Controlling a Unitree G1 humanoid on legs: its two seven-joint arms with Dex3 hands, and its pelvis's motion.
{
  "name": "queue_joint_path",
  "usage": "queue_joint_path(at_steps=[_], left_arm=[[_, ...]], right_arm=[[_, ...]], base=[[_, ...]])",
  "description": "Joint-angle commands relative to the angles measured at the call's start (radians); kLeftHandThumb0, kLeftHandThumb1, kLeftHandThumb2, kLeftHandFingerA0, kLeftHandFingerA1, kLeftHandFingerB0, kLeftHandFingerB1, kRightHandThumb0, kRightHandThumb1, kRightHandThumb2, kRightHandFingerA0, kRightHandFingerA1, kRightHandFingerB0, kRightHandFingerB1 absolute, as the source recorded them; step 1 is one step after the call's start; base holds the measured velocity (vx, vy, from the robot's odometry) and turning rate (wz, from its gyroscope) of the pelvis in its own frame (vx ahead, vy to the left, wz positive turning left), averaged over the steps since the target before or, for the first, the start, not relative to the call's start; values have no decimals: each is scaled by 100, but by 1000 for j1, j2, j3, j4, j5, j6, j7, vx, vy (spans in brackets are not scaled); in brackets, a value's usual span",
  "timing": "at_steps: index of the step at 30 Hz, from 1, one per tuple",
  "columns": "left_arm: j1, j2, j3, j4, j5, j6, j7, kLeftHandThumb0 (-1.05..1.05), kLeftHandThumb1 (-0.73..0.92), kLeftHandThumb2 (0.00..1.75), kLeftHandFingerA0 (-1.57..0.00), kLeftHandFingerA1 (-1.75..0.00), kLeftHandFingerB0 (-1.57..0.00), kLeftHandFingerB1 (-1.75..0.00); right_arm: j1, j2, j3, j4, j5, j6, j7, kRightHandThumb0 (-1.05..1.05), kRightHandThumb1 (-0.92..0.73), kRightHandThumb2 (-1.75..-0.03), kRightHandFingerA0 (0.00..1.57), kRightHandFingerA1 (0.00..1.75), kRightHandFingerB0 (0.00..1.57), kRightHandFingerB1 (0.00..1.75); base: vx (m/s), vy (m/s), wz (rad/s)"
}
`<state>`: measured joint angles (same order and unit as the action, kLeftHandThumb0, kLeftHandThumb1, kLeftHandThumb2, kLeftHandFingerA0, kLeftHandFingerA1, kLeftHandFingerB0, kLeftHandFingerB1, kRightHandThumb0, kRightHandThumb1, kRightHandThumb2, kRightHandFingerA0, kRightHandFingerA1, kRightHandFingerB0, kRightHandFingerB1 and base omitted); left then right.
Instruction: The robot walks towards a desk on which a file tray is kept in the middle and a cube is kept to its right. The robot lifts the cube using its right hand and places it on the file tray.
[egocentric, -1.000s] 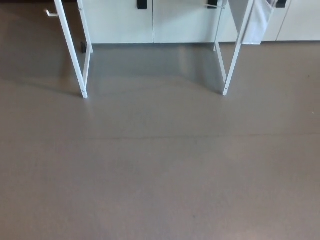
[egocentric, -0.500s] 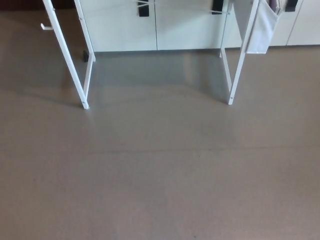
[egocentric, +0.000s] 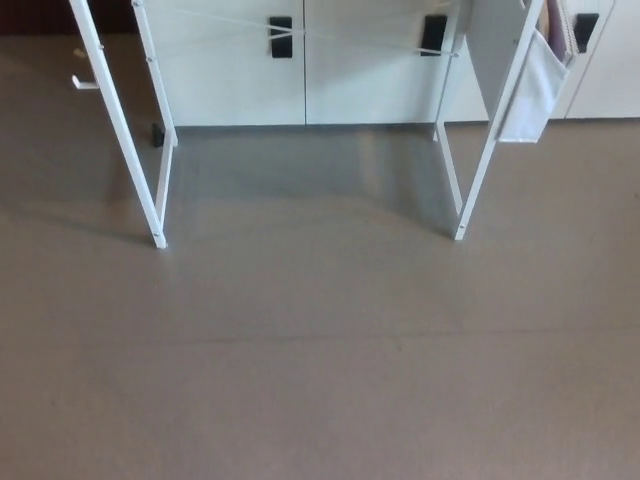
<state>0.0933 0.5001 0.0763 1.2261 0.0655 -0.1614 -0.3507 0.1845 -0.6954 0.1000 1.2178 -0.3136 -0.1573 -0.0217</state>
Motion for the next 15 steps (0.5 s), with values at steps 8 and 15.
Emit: queue_joint_path(at_steps=[8,15], left_arm=[[2,7,8,2,-12,23,-9,-89,88,67,-7,-76,-7,-72],[16,10,-1,-12,2,13,3,-86,87,67,-10,-76,-8,-70]], right_arm=[[-17,-71,-4,-43,24,-9,171,-75,-61,-87,31,47,22,40],[1,-60,46,-37,-28,-52,90,-66,-56,-96,39,55,18,42]], base=[[205,-179,17],[146,-74,-1]])
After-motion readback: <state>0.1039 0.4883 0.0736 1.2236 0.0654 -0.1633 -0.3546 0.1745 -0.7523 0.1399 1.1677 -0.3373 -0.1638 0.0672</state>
